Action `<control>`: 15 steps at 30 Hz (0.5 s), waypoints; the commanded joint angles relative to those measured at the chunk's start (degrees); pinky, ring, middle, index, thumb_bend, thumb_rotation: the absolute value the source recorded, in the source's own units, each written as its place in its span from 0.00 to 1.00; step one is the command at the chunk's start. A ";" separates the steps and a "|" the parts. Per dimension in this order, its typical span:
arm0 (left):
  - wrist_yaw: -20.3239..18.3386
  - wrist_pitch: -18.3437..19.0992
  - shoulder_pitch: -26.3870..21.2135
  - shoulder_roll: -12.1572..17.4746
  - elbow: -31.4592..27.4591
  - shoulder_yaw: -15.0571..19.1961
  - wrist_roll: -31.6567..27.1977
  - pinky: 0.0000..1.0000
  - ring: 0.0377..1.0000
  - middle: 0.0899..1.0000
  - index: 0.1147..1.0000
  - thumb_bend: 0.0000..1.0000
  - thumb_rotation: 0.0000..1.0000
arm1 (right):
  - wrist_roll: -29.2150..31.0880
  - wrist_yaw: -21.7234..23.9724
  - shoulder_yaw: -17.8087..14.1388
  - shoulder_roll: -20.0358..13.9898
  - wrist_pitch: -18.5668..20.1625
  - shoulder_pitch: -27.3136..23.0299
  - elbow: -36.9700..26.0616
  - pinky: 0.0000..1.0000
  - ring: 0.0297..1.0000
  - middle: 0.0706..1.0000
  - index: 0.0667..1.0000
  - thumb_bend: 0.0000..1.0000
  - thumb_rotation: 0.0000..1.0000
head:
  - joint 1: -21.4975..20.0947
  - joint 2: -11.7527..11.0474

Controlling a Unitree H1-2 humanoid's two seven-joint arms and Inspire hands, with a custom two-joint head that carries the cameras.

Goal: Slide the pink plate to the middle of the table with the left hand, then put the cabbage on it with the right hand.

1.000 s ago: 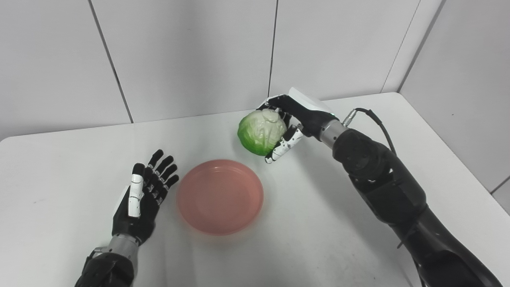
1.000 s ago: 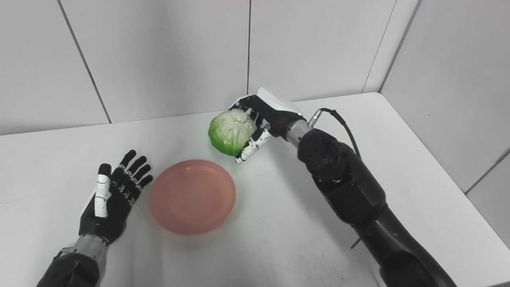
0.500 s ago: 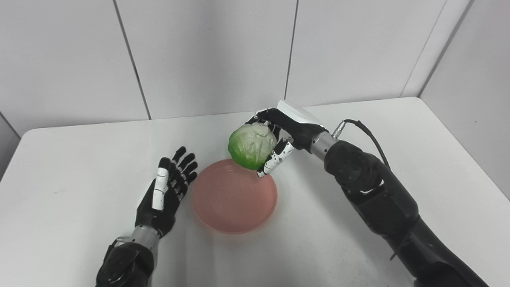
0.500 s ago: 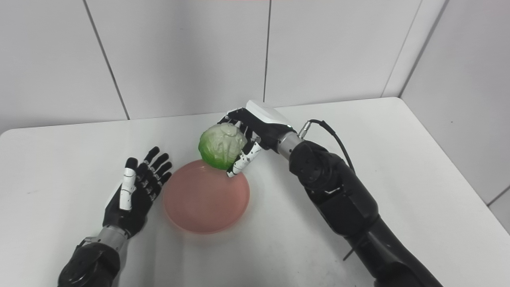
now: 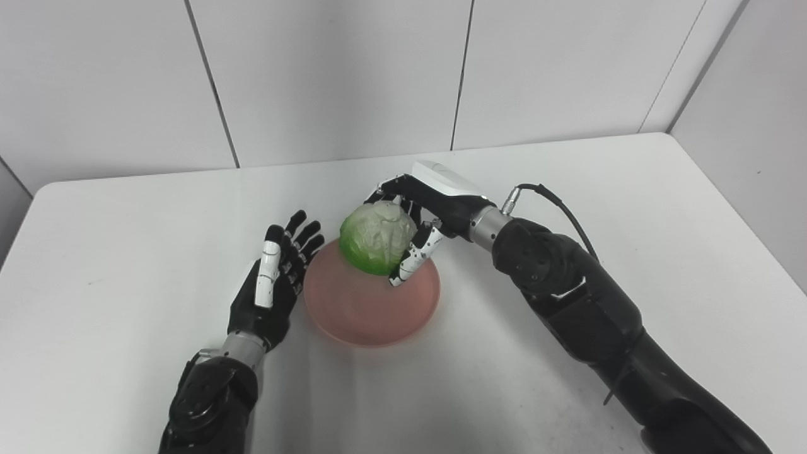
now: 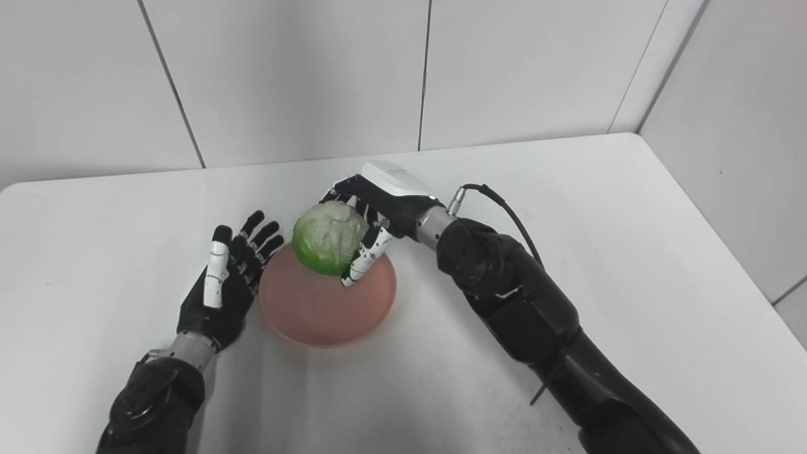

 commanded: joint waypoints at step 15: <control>1.39 4.33 0.85 -0.19 1.07 -1.34 1.99 0.97 0.96 0.96 0.97 0.90 0.94 | -3.91 -1.79 2.68 1.31 -7.06 0.48 3.37 0.42 0.46 0.44 0.45 0.53 0.00 | 1.53 0.41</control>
